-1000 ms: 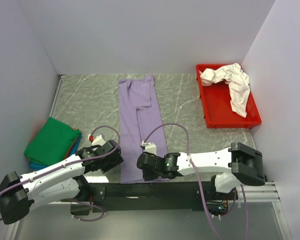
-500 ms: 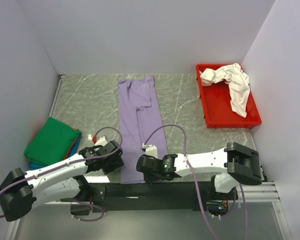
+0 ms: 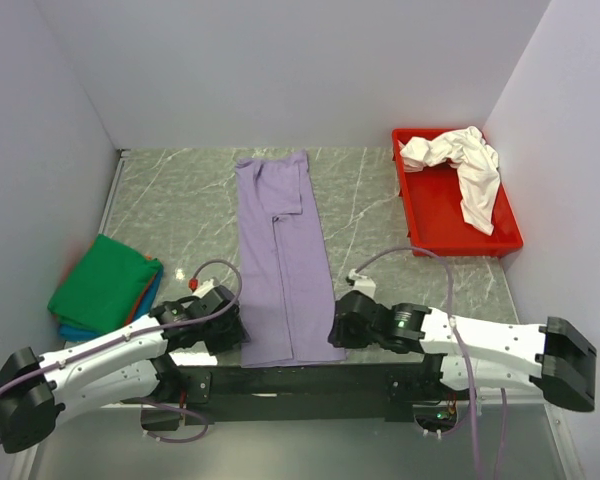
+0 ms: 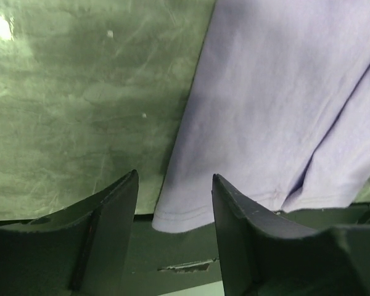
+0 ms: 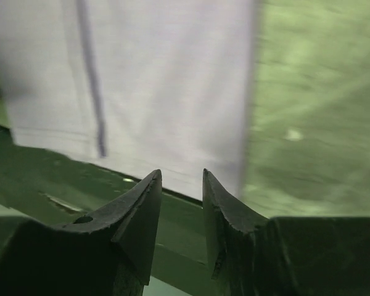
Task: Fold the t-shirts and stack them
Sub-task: Fold the tshirt
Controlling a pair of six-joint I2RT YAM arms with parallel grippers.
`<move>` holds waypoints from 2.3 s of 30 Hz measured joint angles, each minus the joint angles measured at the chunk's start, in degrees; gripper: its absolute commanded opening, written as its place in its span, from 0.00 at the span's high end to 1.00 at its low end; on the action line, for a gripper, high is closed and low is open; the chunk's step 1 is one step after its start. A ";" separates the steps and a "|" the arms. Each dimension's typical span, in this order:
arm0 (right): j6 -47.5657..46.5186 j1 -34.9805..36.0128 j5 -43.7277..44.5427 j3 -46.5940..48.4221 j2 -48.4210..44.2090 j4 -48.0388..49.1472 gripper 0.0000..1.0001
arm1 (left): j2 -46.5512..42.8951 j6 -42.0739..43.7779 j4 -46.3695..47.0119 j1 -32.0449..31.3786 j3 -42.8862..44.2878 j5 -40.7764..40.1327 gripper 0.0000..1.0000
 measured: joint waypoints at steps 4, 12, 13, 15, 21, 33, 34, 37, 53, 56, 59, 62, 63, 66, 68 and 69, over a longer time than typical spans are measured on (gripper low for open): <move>0.00 -3.54 -2.14 -4.31 -5.38 -1.16 0.60 | -2.27 -0.07 -0.28 -0.09 -0.50 0.72 0.55; -0.07 -8.24 -6.71 -10.40 -11.54 -1.55 0.60 | -3.02 -0.04 0.00 -0.44 -2.27 3.02 0.78; -0.11 -8.61 -7.34 -10.95 -11.58 -1.46 0.60 | -2.89 0.00 0.02 -0.55 -2.58 3.32 0.78; -0.22 -8.98 -8.46 -11.82 -11.37 -1.05 0.60 | -2.29 0.00 0.22 -0.85 -2.86 3.67 0.78; -0.15 -9.22 -11.56 -12.66 -9.86 1.88 0.60 | -1.62 -0.04 0.57 -2.21 -3.13 4.48 0.74; -0.20 -9.25 -14.97 -13.18 -8.22 5.25 0.61 | -1.62 -0.11 1.27 -3.72 -3.13 4.72 0.65; -0.20 -9.25 -15.19 -13.18 -8.00 5.51 0.61 | -1.60 -0.09 1.38 -3.91 -3.13 4.74 0.65; -0.17 -9.25 -15.89 -13.35 -7.74 6.23 0.61 | -1.55 -0.11 1.53 -4.46 -3.13 4.76 0.66; 0.02 -9.25 -17.38 -13.70 -9.18 6.67 0.78 | -2.12 -1.20 3.69 -6.78 -3.74 7.17 0.99; -0.02 -9.25 -17.81 -13.86 -9.57 6.78 0.93 | -2.05 -1.18 4.26 -7.23 -3.74 7.52 0.99; -0.09 -9.25 -17.88 -13.86 -10.08 6.69 1.00 | -2.05 -1.05 4.15 -7.52 -3.63 7.41 0.99; -0.24 -9.25 -17.22 -13.07 -10.45 5.73 1.00 | -1.95 -0.50 2.73 -7.61 -2.03 6.21 1.00; -0.44 -9.27 -16.65 -12.41 -10.47 5.31 1.00 | -1.84 -0.11 2.56 -7.63 -1.27 5.64 1.00; -1.88 -10.36 -14.60 -8.26 -9.75 3.41 1.00 | 0.02 1.40 2.40 -7.15 3.06 2.99 1.00; -3.39 -12.20 -13.46 -4.22 -8.07 3.10 1.00 | 2.19 2.69 2.73 -5.49 6.49 1.55 1.00; -4.33 -13.42 -12.94 -1.84 -6.86 3.61 1.00 | 3.39 3.39 3.28 -4.00 8.02 0.90 1.00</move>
